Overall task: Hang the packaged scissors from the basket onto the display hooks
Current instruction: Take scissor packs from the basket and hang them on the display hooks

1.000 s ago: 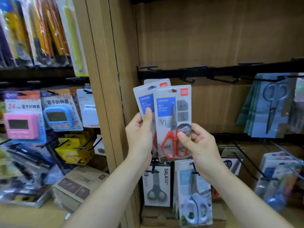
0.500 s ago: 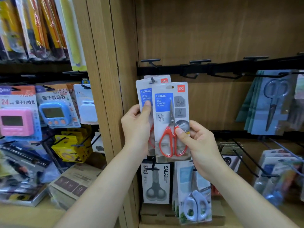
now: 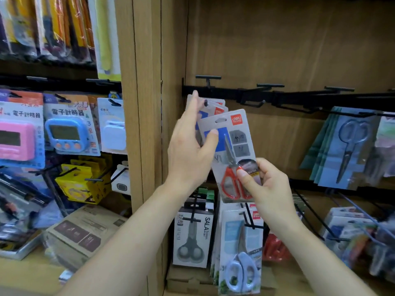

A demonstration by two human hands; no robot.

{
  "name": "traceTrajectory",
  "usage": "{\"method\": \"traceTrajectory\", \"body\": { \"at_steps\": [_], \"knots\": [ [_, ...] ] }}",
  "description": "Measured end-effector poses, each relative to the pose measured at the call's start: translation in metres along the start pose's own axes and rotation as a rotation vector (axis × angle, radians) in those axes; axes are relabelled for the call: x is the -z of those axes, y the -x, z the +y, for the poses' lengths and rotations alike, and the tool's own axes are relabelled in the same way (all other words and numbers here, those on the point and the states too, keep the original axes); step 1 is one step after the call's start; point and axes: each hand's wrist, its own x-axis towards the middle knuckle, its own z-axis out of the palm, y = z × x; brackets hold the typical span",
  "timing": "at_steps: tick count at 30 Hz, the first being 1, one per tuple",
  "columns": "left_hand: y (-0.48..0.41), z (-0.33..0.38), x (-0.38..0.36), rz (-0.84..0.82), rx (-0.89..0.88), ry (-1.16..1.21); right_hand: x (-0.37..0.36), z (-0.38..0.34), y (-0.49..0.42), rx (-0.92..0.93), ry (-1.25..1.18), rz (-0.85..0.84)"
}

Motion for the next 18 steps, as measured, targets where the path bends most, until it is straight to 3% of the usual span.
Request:
{"method": "traceTrajectory", "body": {
  "at_steps": [3,8,12,18],
  "knots": [
    [-0.007,0.000,0.002,-0.116,0.184,0.269,0.002,-0.011,-0.001,0.028,0.002,-0.016],
    [-0.011,0.003,0.007,-0.097,0.287,0.496,0.002,-0.029,-0.011,0.060,0.055,-0.066],
    [0.000,-0.005,0.007,0.024,0.211,0.373,0.001,-0.038,-0.022,0.095,0.147,-0.080],
    [0.003,-0.014,0.002,0.119,-0.020,0.060,-0.003,-0.045,-0.022,0.040,0.091,-0.092]
  ]
}}
